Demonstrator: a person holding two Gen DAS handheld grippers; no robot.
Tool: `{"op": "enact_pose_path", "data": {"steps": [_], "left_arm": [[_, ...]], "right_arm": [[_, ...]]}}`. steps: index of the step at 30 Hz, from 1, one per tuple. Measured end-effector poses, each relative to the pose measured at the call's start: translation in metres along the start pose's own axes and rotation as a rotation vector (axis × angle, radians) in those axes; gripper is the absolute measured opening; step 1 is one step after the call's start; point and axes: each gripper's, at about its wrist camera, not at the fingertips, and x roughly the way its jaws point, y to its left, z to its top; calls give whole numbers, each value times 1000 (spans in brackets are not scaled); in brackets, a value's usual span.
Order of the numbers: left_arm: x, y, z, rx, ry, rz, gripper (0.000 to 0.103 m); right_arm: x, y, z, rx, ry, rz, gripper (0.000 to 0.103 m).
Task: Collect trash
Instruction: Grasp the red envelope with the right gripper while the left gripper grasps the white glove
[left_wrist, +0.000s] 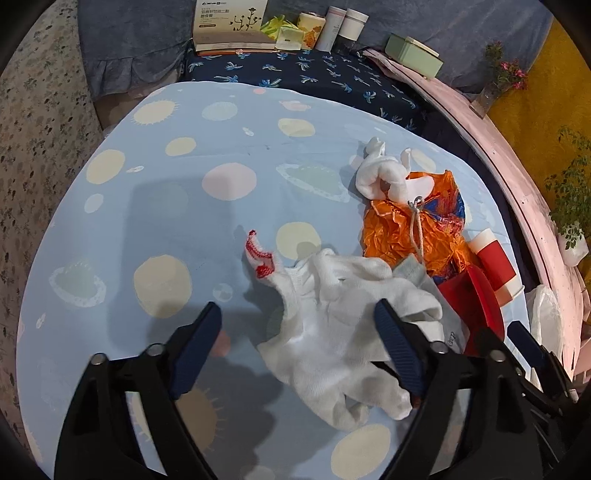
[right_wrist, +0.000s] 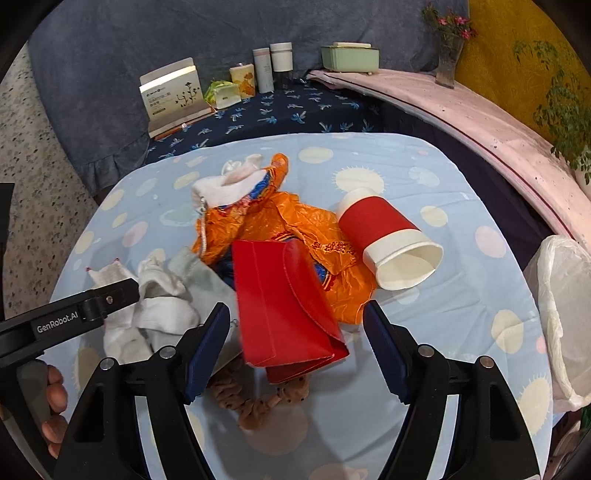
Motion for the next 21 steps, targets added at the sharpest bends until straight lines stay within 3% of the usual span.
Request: {"op": "enact_pose_path", "data": {"steps": [2, 3, 5, 7, 8, 10, 12, 21], "left_arm": [[5, -2, 1, 9, 14, -17, 55], [6, -2, 1, 8, 19, -25, 51], [7, -4, 0, 12, 22, -41, 32], [4, -7, 0, 24, 21, -50, 21], [2, -9, -1, 28, 17, -54, 13], [-3, -13, -2, 38, 5, -59, 10], [-11, -17, -3, 43, -14, -70, 7], [-63, -49, -1, 89, -109, -135, 3]], "right_arm": [[5, -2, -1, 5, 11, -5, 64], [8, -4, -1, 8, 19, -9, 55], [13, -5, -3, 10, 38, -5, 41], [15, -6, -6, 10, 46, -10, 21], [14, -8, -7, 11, 50, -7, 17], [12, -10, -9, 20, 49, 1, 5], [5, -13, -10, 27, 38, 3, 2], [-59, -31, 1, 51, -97, -5, 1]]}}
